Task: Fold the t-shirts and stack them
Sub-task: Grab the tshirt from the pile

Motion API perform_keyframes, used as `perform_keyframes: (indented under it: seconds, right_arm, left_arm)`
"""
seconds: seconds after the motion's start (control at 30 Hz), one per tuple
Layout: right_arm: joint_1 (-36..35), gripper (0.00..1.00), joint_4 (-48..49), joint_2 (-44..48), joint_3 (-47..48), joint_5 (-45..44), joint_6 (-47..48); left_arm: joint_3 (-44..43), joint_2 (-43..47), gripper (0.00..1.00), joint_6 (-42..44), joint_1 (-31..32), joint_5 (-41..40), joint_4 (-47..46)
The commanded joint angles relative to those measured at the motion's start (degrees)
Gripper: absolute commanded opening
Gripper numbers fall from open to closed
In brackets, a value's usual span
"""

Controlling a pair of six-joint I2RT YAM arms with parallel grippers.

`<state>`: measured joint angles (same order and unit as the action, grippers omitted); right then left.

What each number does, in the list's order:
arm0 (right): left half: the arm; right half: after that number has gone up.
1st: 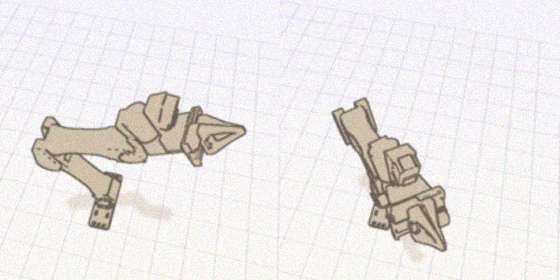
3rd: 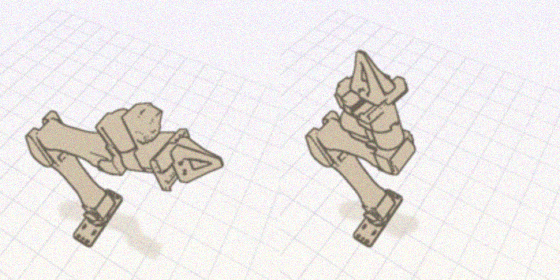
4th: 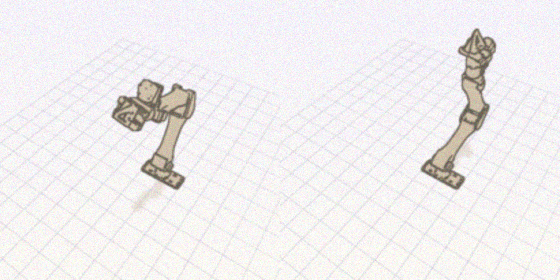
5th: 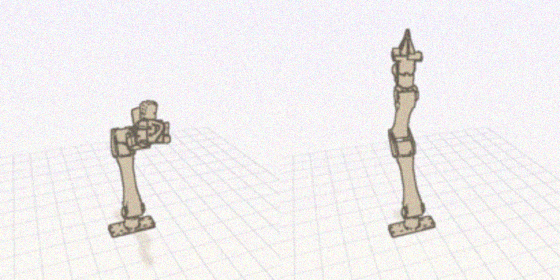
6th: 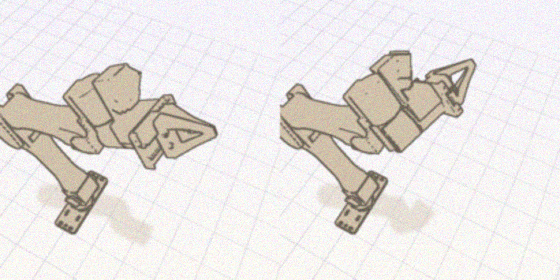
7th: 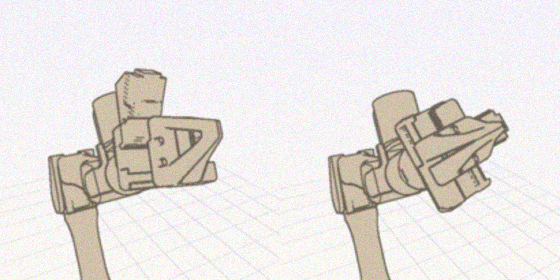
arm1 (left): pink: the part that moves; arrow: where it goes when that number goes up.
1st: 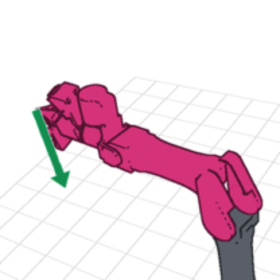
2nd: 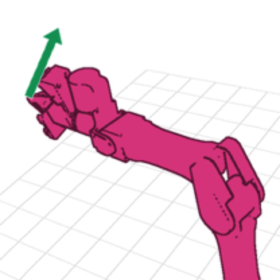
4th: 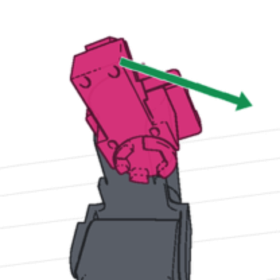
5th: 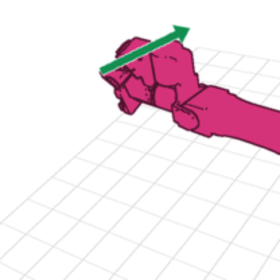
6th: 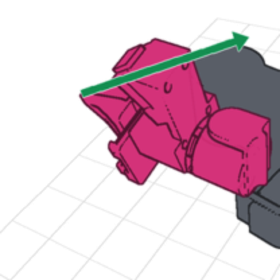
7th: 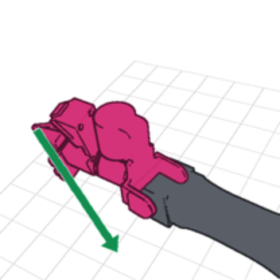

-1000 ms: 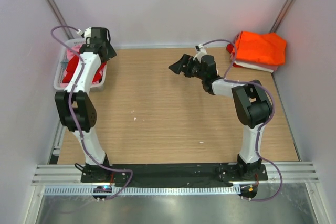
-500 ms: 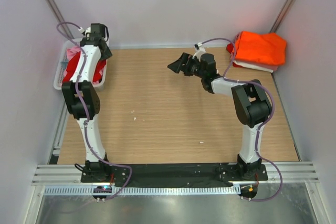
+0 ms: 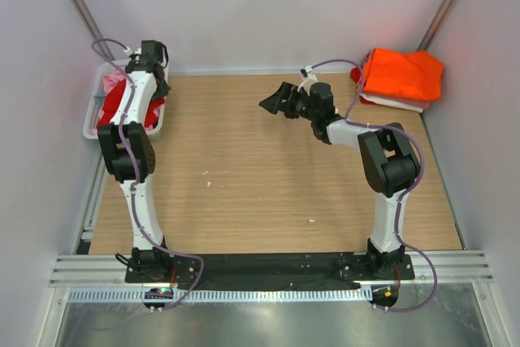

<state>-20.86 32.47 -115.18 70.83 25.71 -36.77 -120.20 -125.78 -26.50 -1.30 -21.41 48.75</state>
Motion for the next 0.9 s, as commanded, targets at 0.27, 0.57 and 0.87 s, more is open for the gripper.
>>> perform_keyframes:
  seconds: [0.27, 0.57, 0.87]
  right_arm:
    - [0.6, 1.0, 1.3, -0.5, 2.6, 1.5, -1.1]
    - [1.7, 1.0, 1.5, 2.7, -1.3, -5.2, -1.5]
    - [6.1, 1.0, 1.2, 8.6, -8.9, -15.9, -5.2]
  left_arm:
    - [-2.1, 4.0, 0.0, 0.5, -0.2, 2.9, -0.8]
    - [-21.3, 16.3, 0.0, 2.5, 11.1, -0.7, 4.9]
    - [-22.4, 23.1, 0.07, 11.2, 32.1, -9.9, 4.2]
